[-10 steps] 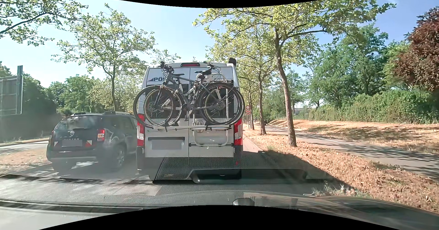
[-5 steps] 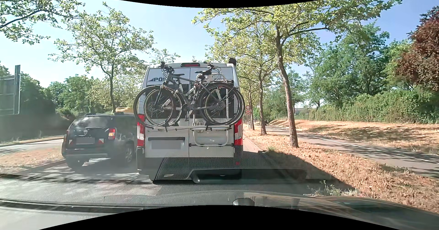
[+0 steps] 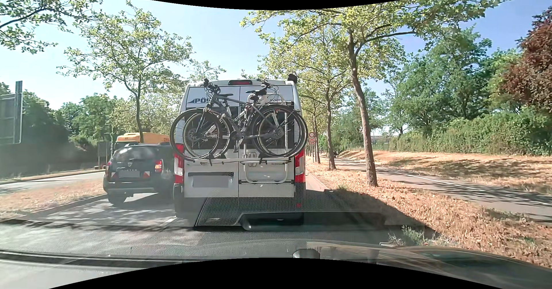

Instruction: Follow the waypoints while adhering to traffic rules and regulations

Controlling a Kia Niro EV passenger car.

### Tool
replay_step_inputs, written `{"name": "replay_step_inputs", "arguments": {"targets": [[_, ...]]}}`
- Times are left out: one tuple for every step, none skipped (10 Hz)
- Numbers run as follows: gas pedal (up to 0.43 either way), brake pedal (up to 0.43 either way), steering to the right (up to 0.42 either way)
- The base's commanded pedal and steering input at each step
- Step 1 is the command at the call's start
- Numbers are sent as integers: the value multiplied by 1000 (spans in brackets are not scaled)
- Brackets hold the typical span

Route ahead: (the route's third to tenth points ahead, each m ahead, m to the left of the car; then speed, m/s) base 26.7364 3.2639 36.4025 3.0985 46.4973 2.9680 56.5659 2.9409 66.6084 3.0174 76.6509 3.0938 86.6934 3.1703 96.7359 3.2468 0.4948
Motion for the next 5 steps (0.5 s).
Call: {"name": "replay_step_inputs", "arguments": {"targets": [[0, 91, 3], [0, 85, 3], [0, 79, 3], [0, 73, 3], [0, 61, 3]]}}
